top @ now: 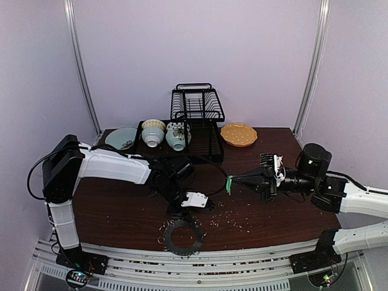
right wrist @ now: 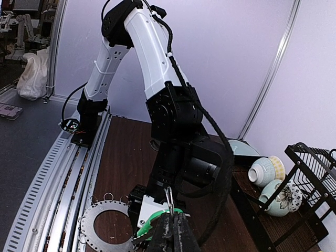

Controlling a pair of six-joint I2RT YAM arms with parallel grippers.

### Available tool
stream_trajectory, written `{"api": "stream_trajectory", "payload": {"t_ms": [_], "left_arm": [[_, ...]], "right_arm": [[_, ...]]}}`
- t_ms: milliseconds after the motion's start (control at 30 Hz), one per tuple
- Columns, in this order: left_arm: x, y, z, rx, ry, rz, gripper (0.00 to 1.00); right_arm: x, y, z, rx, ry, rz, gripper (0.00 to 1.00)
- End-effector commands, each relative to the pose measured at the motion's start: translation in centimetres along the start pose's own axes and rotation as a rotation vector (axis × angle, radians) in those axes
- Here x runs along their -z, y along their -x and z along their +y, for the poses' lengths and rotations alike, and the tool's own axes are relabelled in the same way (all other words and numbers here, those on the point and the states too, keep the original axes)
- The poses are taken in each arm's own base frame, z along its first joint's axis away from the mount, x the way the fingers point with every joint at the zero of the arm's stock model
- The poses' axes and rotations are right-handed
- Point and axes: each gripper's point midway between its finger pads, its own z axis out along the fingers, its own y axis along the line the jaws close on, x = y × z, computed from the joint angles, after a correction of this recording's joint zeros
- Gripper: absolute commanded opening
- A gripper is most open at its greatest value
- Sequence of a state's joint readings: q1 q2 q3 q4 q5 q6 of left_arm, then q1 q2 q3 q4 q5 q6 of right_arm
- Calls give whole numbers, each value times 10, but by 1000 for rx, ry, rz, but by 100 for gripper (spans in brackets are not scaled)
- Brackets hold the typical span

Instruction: Put the keys on the keyring

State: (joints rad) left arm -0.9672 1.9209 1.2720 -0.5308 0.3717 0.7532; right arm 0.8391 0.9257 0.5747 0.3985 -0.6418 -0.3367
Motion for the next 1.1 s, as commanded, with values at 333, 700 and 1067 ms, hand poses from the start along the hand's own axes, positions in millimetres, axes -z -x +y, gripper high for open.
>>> {"api": "stream_trajectory", "payload": {"t_ms": [333,700,1067], "left_arm": [[-16,-19,-2,-49,-35,56,25],[7,-34,17,40,80,106,0],[43,-39,39,342,216,142,0]], "right_arm": [[1,1,-2,-1,1,-11,0],[2,7,-5,4,-3,-18,0],[2,9,-7,-2,-5,-15,0]]}}
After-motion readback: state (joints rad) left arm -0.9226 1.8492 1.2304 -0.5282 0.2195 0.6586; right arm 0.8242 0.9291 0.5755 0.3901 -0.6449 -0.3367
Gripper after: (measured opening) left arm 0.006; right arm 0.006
